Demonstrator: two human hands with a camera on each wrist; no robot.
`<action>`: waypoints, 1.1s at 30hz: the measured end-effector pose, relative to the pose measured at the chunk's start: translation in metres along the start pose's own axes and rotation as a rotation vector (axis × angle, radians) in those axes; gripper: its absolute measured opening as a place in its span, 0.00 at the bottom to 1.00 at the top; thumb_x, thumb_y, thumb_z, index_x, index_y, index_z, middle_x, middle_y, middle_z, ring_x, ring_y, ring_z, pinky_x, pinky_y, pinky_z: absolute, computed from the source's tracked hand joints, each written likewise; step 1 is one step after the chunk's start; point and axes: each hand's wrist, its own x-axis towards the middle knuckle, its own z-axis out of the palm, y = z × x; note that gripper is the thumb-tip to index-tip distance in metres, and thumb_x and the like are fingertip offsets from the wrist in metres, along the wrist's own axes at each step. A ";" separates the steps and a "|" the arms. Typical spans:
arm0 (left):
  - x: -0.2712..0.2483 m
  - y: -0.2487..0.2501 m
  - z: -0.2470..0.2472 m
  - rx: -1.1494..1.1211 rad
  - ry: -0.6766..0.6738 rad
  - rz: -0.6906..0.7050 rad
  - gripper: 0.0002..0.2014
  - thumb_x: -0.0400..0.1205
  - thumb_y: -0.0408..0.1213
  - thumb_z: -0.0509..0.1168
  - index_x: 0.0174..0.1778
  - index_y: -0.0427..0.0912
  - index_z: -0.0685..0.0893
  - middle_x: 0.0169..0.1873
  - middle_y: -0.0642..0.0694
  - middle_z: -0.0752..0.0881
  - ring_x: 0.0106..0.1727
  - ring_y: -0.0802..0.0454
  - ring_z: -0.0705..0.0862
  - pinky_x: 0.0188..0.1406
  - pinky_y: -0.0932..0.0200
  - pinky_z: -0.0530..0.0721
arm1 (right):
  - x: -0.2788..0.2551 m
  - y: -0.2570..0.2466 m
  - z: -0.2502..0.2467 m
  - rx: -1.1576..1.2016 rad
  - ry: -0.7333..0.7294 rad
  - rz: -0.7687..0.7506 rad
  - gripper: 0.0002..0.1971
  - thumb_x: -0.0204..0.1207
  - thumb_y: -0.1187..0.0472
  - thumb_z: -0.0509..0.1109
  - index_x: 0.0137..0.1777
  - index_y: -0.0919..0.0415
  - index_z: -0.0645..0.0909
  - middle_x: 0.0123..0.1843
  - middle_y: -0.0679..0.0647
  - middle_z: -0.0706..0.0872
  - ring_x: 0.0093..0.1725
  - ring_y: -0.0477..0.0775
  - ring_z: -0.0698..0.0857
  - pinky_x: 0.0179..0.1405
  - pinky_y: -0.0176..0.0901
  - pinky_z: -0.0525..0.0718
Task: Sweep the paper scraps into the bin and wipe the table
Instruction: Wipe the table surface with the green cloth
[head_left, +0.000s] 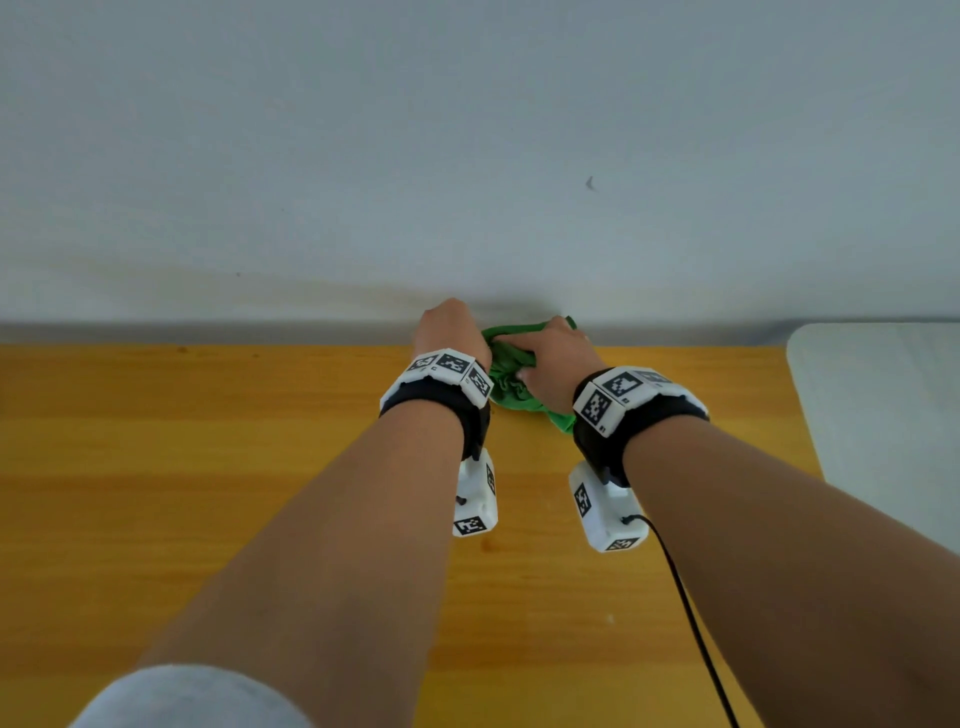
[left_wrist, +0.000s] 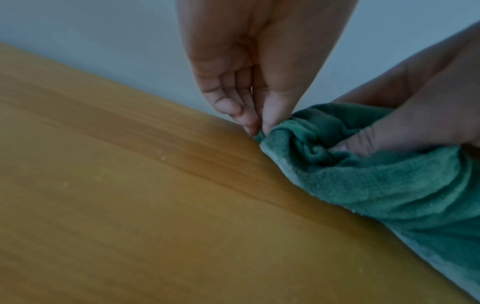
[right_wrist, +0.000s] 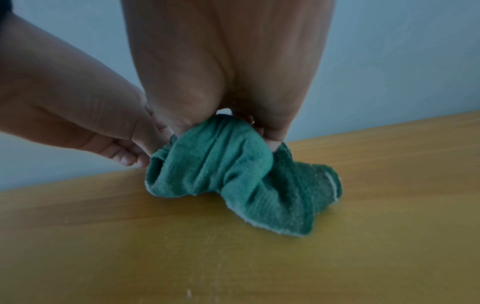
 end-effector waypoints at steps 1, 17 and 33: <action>0.000 0.002 -0.001 0.021 0.003 -0.005 0.12 0.81 0.30 0.66 0.31 0.37 0.79 0.26 0.46 0.75 0.35 0.44 0.79 0.36 0.60 0.75 | 0.001 0.002 -0.001 0.004 -0.003 0.001 0.26 0.84 0.61 0.61 0.80 0.41 0.66 0.73 0.64 0.69 0.73 0.67 0.67 0.77 0.53 0.64; -0.046 0.011 0.002 0.198 -0.156 0.014 0.20 0.81 0.31 0.66 0.23 0.39 0.70 0.23 0.46 0.73 0.23 0.51 0.72 0.19 0.61 0.69 | -0.039 0.019 0.010 -0.004 -0.063 -0.043 0.27 0.79 0.66 0.66 0.76 0.42 0.73 0.68 0.61 0.76 0.69 0.61 0.75 0.74 0.55 0.71; -0.107 -0.010 0.019 0.195 -0.254 0.072 0.19 0.80 0.32 0.69 0.25 0.40 0.72 0.24 0.46 0.74 0.28 0.49 0.75 0.35 0.59 0.77 | -0.094 0.022 0.057 0.031 -0.066 0.059 0.27 0.78 0.62 0.69 0.74 0.36 0.73 0.70 0.60 0.70 0.61 0.66 0.80 0.62 0.52 0.82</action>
